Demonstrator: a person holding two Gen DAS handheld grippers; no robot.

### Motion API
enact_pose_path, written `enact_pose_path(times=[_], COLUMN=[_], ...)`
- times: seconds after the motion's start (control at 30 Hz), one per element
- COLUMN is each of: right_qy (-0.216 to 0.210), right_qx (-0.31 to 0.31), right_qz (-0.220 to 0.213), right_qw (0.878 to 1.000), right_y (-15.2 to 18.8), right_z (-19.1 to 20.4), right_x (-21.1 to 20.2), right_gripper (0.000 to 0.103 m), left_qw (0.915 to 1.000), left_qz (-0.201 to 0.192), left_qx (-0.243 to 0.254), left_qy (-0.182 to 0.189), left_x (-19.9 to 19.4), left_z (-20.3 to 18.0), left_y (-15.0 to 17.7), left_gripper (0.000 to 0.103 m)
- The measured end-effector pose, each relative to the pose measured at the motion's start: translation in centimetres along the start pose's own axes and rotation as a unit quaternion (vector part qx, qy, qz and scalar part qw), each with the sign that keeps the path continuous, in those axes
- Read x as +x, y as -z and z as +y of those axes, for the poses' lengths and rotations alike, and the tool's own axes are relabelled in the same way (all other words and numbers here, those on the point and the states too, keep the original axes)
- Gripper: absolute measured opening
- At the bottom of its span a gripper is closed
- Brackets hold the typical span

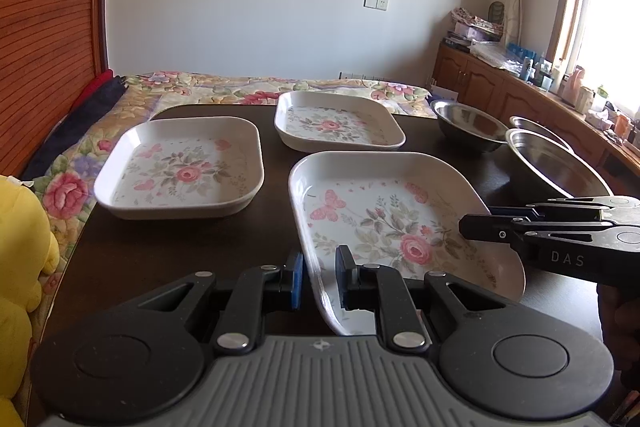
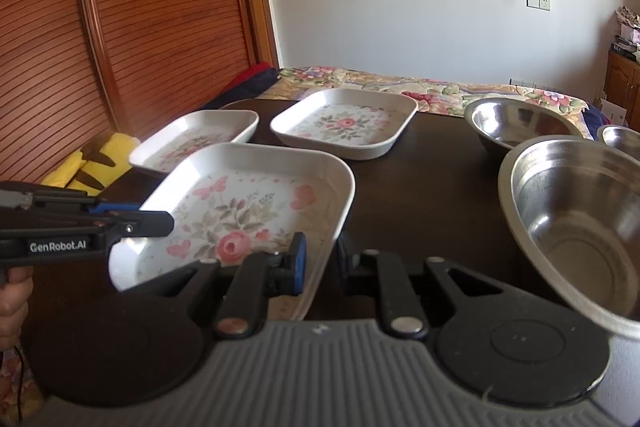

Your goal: Organize plates and bowls

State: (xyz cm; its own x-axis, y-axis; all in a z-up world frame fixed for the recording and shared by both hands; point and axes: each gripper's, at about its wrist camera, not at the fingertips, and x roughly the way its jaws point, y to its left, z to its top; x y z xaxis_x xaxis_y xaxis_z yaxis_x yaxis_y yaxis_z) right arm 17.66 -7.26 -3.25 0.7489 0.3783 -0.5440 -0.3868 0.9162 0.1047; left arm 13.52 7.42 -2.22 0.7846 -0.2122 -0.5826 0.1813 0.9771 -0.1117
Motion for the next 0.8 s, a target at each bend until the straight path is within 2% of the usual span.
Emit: enact_pose_path(times=[0.47, 0.8], right_qy=[-0.011, -0.017], right_qx=[-0.004, -0.007], right_qz=[0.009, 0.013], right_qw=[1.000, 1.000], right_y=[2.6, 3.6], right_z=[1.4, 2.0], right_x=[-2.9, -3.8], right_gripper=[0.018, 0.018], left_qw=[0.9999, 0.9998], left_qz=[0.011, 0.020], left_qx=[0.004, 0.006], left_qy=[0.004, 0.002], left_x=[-2.9, -3.6], left_z=[-1.0, -1.2], left_y=[2.7, 3.8], left_gripper=[0.018, 0.018])
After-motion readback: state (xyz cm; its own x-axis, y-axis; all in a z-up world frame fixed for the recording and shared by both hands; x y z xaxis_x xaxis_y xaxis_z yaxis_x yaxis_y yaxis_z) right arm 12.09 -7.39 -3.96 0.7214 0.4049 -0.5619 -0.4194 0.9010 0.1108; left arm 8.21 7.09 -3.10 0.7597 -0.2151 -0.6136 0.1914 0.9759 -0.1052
